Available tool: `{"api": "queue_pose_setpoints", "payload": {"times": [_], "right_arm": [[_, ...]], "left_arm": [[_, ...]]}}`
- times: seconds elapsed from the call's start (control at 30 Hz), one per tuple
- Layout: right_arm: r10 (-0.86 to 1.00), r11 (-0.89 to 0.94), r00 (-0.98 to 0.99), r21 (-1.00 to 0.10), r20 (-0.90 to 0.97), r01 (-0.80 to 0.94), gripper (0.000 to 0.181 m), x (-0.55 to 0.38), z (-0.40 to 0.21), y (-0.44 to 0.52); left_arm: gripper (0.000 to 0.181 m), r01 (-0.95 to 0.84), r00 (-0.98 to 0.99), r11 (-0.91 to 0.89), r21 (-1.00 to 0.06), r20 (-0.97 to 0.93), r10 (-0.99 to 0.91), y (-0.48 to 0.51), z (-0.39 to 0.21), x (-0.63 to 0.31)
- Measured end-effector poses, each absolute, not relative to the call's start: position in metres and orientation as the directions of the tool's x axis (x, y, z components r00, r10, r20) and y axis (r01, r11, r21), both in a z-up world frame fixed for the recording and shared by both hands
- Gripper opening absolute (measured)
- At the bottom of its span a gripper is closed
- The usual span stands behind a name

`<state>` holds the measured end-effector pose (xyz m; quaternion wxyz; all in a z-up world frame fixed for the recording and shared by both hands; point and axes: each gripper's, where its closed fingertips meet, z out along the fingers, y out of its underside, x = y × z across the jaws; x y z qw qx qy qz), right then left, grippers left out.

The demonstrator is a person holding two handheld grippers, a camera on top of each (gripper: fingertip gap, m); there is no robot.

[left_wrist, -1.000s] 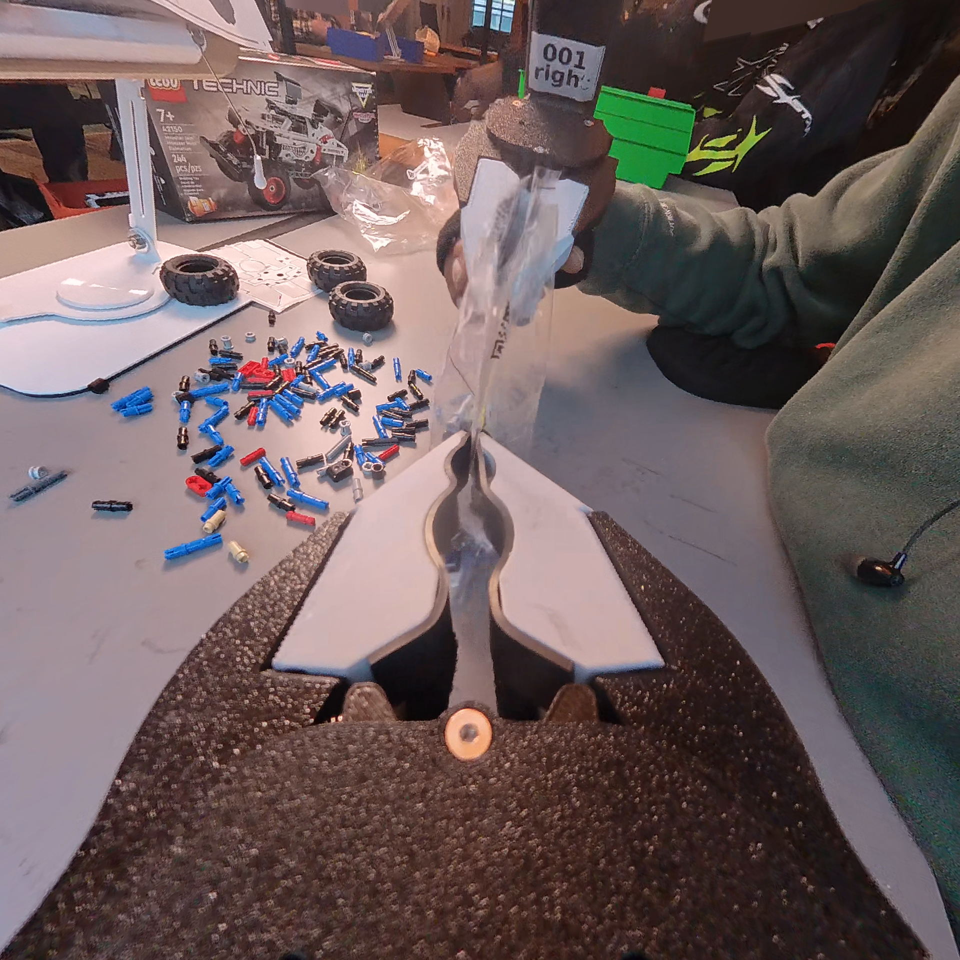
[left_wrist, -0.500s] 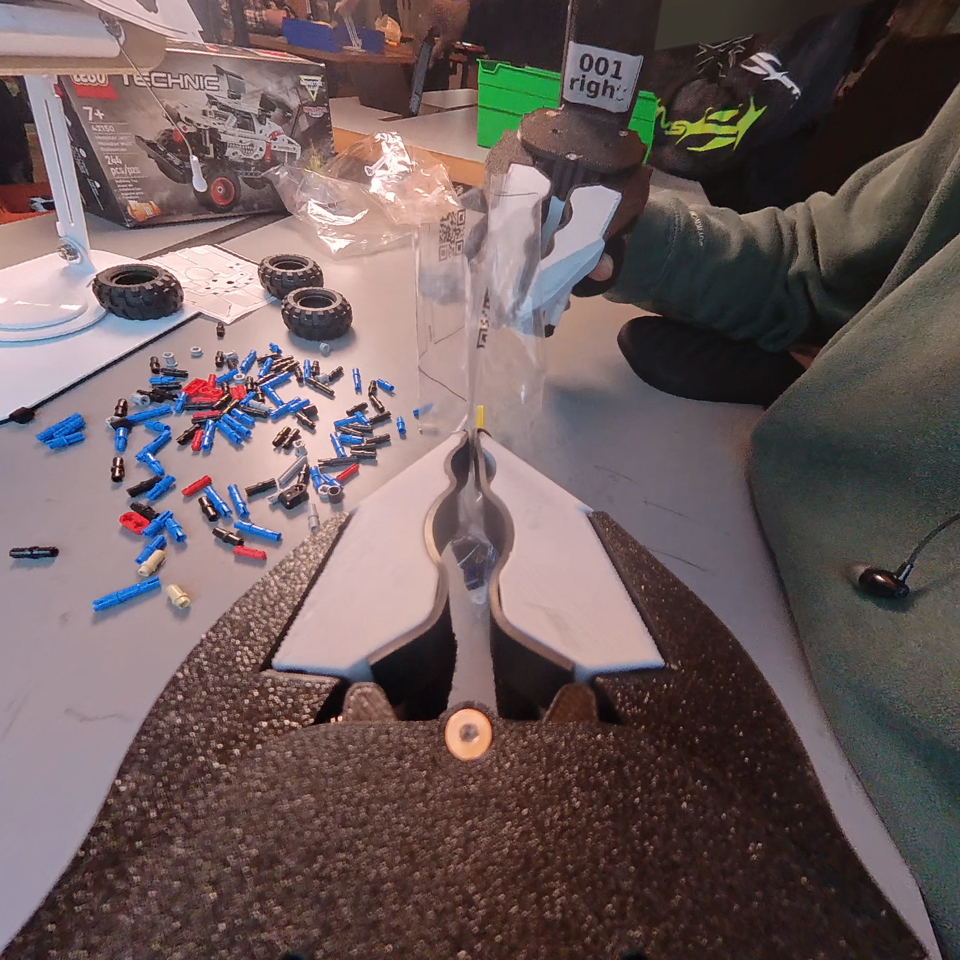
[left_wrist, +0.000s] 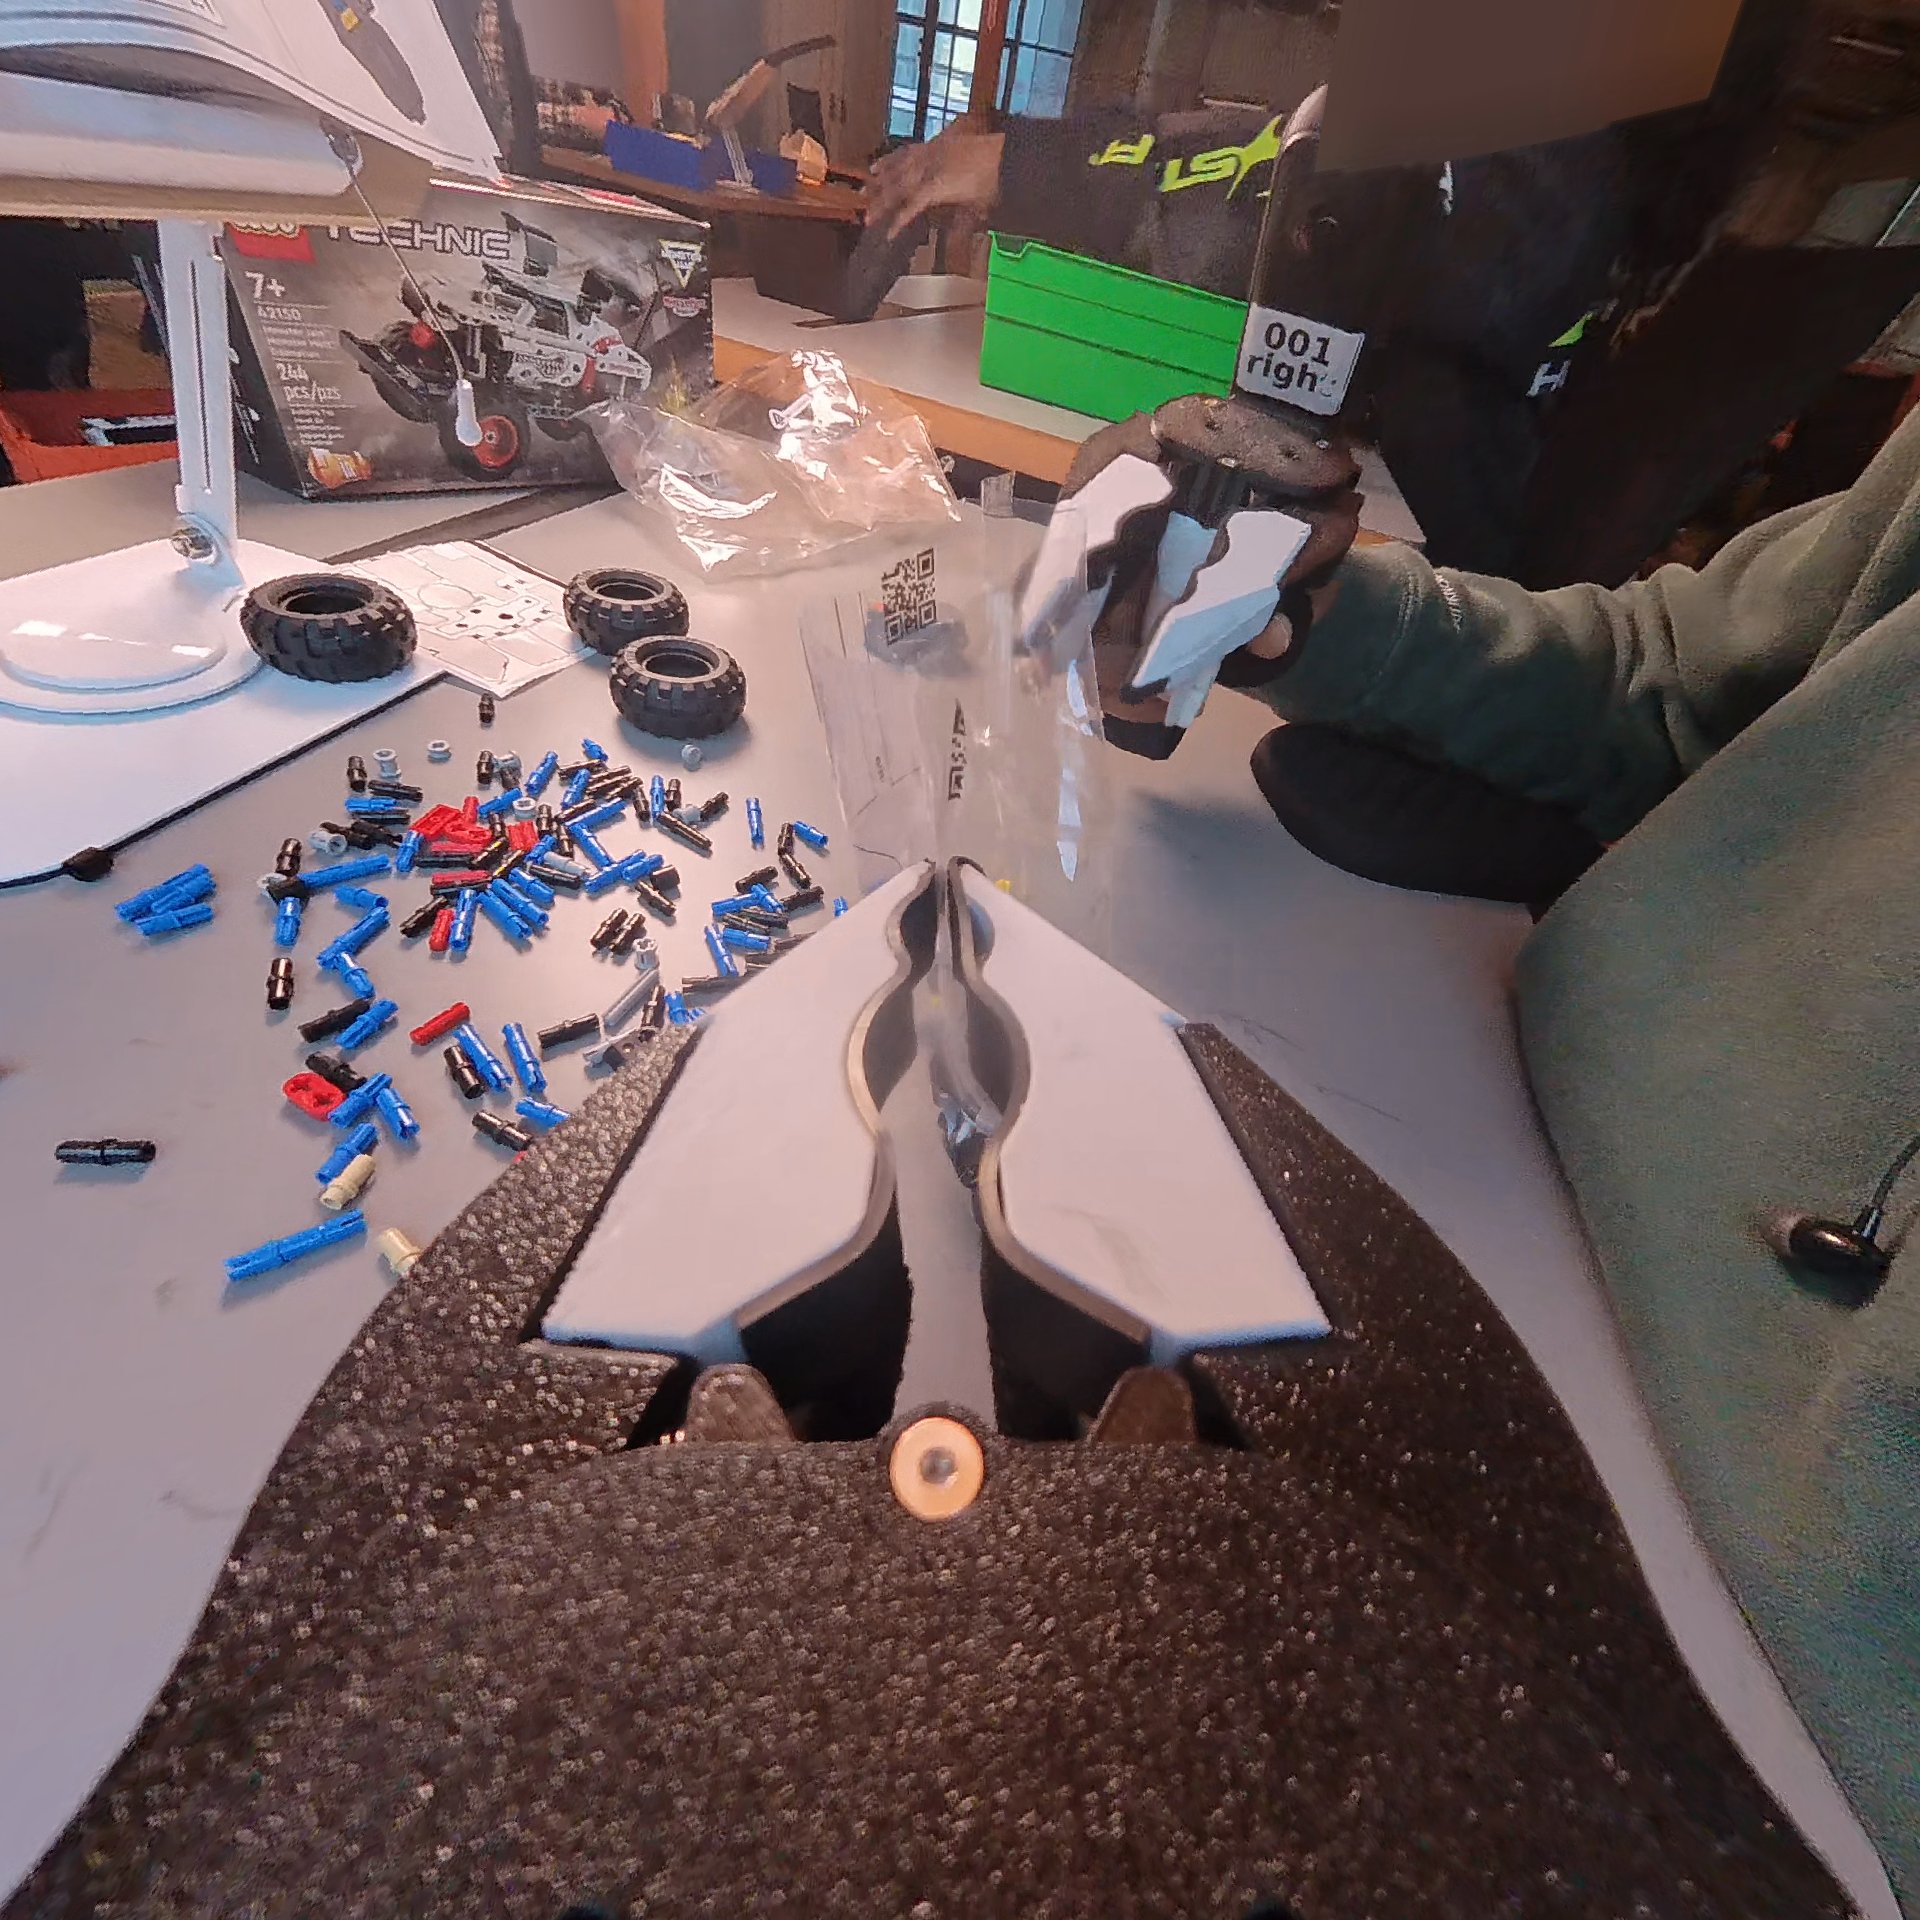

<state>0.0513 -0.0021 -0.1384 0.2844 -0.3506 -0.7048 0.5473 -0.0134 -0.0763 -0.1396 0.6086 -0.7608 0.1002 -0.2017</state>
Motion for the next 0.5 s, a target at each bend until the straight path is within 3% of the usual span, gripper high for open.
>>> {"api": "queue_pose_setpoints", "payload": {"times": [0.03,0.2,0.3,0.5], "right_arm": [[0.811,0.129,-0.586,-0.973,-0.006,0.19,0.043,0.049,-0.138,-0.001],[0.791,0.039,-0.608,-0.986,-0.071,0.165,0.053,0.033,-0.128,-0.015],[0.752,0.07,-0.657,-0.986,-0.046,0.15,0.007,0.034,-0.127,-0.028],[0.775,0.07,-0.632,-0.992,-0.01,0.103,0.002,0.05,-0.115,-0.015]], "left_arm": [[0.0,0.089,0.897,-0.235,-0.968,0.18,-0.403,-0.076,-0.139,-0.012],[0.0,0.052,0.883,-0.211,-0.976,0.144,-0.447,-0.074,-0.135,0.002],[0.001,0.043,0.88,-0.213,-0.976,0.138,-0.455,-0.071,-0.135,0.006],[0.02,0.045,0.924,-0.22,-0.974,0.124,-0.361,-0.066,-0.13,-0.032]]}}
